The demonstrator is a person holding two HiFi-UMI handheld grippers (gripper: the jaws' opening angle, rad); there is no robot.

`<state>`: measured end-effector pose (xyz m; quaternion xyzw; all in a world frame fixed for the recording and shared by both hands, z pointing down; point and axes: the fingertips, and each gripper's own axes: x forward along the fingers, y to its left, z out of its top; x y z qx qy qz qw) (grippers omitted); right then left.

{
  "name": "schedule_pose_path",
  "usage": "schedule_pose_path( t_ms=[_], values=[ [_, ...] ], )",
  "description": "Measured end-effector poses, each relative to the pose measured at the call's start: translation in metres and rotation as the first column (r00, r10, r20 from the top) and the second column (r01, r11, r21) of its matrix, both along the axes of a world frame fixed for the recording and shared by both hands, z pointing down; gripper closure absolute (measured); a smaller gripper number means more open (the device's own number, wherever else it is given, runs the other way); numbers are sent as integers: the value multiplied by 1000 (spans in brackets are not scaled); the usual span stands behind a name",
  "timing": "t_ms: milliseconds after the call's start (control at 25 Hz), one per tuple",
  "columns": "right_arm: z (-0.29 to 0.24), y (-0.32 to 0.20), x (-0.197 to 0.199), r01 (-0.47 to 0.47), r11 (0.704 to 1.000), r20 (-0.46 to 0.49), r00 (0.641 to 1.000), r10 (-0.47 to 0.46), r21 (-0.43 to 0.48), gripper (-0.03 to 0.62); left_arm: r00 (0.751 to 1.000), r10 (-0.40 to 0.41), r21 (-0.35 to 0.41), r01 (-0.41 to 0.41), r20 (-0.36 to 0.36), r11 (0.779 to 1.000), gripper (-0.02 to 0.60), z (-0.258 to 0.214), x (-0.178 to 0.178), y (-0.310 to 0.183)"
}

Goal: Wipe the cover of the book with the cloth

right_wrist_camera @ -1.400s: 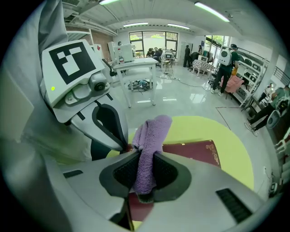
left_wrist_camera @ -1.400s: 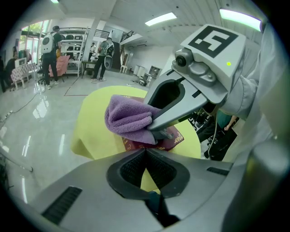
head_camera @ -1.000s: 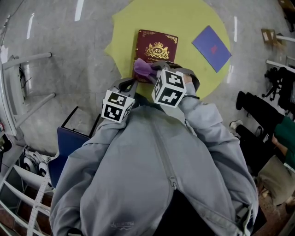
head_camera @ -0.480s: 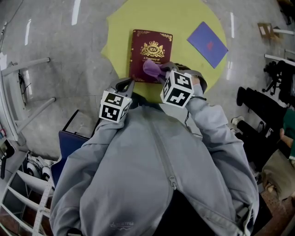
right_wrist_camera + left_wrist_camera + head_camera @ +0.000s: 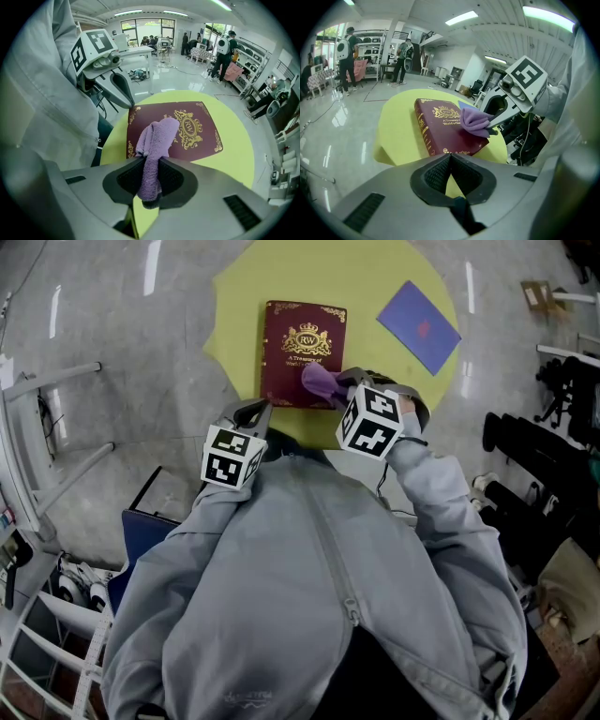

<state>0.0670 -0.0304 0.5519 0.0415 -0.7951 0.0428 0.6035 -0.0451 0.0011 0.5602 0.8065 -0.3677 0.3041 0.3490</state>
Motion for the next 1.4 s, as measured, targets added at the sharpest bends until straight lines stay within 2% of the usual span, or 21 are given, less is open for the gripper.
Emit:
schedule_pose_path(
  t_ms=[280,520,840,1000,1200,1400],
  values=[
    [4,0,23,-30,1000,-45,999,30,4,510,1000,10,-3,-10,1,1000,565,1,1,-2],
    [6,3,47,-93,996,-86,992,92,-3,510,1000,17,0,-17,1,1000,565,-1,1,-1],
    [14,22,92,-176,984,-180,969,169,-25,510,999,39,-5,-39,16,999,565,-3,1,3],
    [10,35,107,-233,972,-191,956,224,-27,510,999,49,13,-49,24,999,565,-10,1,3],
    [-14,38,109,-312,950,-143,939,311,17,510,999,43,59,-45,30,997,565,-31,0,-2],
    [-71,14,87,-395,906,14,918,397,153,510,999,25,177,-30,27,984,565,-68,-1,-18]
  ],
)
